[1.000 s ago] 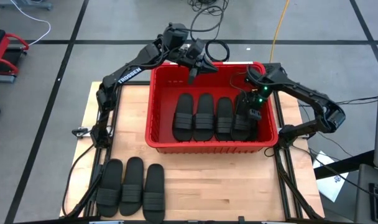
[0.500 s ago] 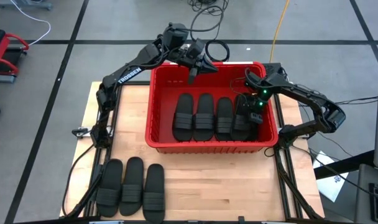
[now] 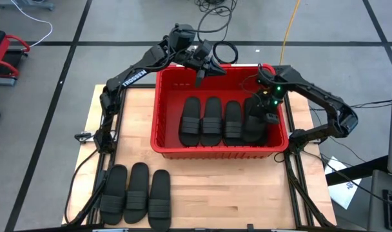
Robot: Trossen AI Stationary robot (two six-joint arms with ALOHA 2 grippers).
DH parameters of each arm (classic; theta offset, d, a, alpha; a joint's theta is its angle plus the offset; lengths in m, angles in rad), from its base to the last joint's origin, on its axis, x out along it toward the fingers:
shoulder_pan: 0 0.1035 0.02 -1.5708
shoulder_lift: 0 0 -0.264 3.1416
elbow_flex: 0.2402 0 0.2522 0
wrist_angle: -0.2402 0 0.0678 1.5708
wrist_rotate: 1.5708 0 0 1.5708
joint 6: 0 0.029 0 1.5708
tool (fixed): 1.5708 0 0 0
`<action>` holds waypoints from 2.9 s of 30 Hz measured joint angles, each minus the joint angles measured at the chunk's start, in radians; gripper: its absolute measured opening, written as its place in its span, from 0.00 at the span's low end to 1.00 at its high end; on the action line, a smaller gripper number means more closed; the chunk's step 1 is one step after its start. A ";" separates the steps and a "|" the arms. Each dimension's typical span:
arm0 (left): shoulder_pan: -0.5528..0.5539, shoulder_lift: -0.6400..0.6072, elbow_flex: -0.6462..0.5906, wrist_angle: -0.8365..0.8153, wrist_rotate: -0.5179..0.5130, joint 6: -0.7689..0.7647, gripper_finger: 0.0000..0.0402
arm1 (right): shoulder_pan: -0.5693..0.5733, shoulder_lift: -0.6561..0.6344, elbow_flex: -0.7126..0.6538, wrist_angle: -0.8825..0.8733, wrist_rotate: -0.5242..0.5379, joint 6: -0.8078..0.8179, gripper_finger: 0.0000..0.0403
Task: Pick and place slides into bin
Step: Put the black slide into the red bin, then adjust the red bin
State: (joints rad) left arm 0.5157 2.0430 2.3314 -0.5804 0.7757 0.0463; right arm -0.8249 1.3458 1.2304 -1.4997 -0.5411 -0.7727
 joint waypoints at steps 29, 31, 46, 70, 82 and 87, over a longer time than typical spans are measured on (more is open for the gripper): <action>0.000 0.000 0.000 -0.031 0.000 0.031 0.04 | 0.042 0.134 -0.083 -0.069 0.107 -0.013 0.04; 0.000 0.000 0.000 -0.031 0.000 0.041 0.04 | 0.042 0.134 -0.083 -0.072 0.143 0.012 0.07; 0.000 0.000 0.000 -0.030 0.000 0.054 0.04 | 0.042 0.134 -0.078 -0.074 0.206 0.135 0.32; -0.040 -0.295 0.001 -0.055 -0.178 0.135 0.04 | 0.042 -0.409 0.285 0.620 -0.246 0.590 0.07; -0.242 -0.310 -0.027 -0.317 -0.503 0.124 0.04 | 0.042 -0.617 -0.005 0.627 -0.267 0.671 0.00; -0.226 -0.301 -0.217 -0.414 -0.597 0.010 0.04 | 0.054 -0.642 -0.124 0.761 -0.320 0.808 0.00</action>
State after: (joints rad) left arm 0.2899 1.7416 2.1142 -0.9946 0.1783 0.0567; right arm -0.7707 0.7038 1.1067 -0.7383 -0.8607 0.0349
